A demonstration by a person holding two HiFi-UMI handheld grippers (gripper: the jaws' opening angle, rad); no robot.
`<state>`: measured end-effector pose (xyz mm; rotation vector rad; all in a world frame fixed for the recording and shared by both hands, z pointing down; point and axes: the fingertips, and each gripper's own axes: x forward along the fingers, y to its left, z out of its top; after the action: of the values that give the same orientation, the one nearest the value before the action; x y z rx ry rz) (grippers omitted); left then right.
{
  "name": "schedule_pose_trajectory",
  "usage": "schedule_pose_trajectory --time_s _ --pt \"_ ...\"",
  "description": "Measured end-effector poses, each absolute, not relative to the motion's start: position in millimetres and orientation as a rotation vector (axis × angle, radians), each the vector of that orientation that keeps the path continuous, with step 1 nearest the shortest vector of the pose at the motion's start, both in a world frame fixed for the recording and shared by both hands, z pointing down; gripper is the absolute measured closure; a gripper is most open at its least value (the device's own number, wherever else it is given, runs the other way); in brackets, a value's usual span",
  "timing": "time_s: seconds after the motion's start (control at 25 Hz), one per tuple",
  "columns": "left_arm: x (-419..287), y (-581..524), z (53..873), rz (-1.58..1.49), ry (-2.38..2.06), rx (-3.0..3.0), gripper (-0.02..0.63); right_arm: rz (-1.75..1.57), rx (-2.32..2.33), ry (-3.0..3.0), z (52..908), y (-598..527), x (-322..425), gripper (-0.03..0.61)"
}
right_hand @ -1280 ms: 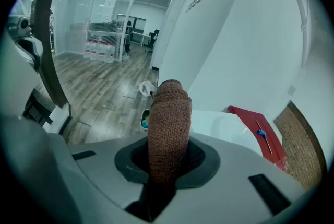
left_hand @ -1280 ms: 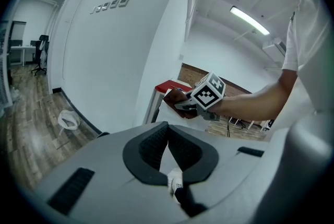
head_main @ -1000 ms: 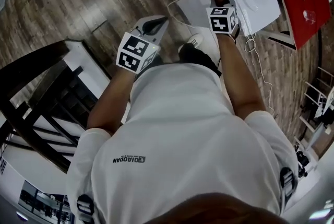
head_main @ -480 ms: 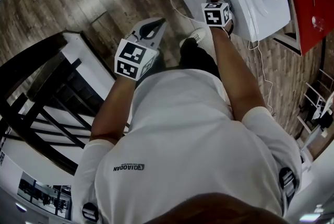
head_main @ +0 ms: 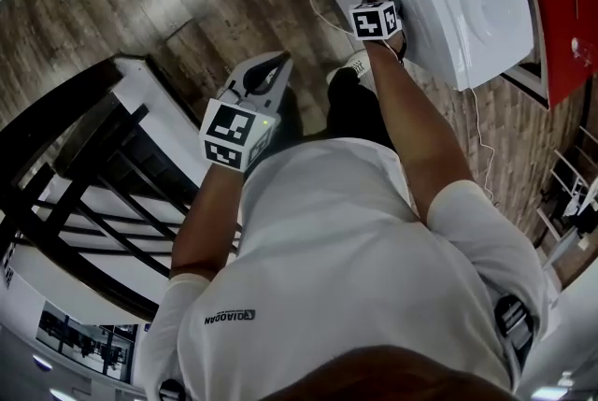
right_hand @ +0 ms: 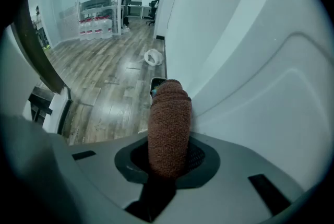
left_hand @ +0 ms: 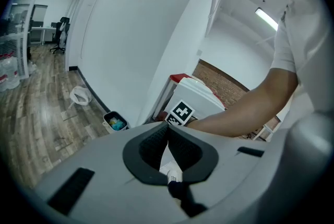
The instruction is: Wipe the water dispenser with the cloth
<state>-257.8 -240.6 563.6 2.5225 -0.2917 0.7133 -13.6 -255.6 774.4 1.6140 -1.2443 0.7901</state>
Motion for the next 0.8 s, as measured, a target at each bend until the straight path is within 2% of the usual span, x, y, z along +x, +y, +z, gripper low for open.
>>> schedule_pose_trajectory --time_s 0.8 --pt "-286.3 -217.2 591.9 0.776 -0.42 2.368 0.621 0.939 1.412 -1.23 887.8 -253.1 -25.7 0.514"
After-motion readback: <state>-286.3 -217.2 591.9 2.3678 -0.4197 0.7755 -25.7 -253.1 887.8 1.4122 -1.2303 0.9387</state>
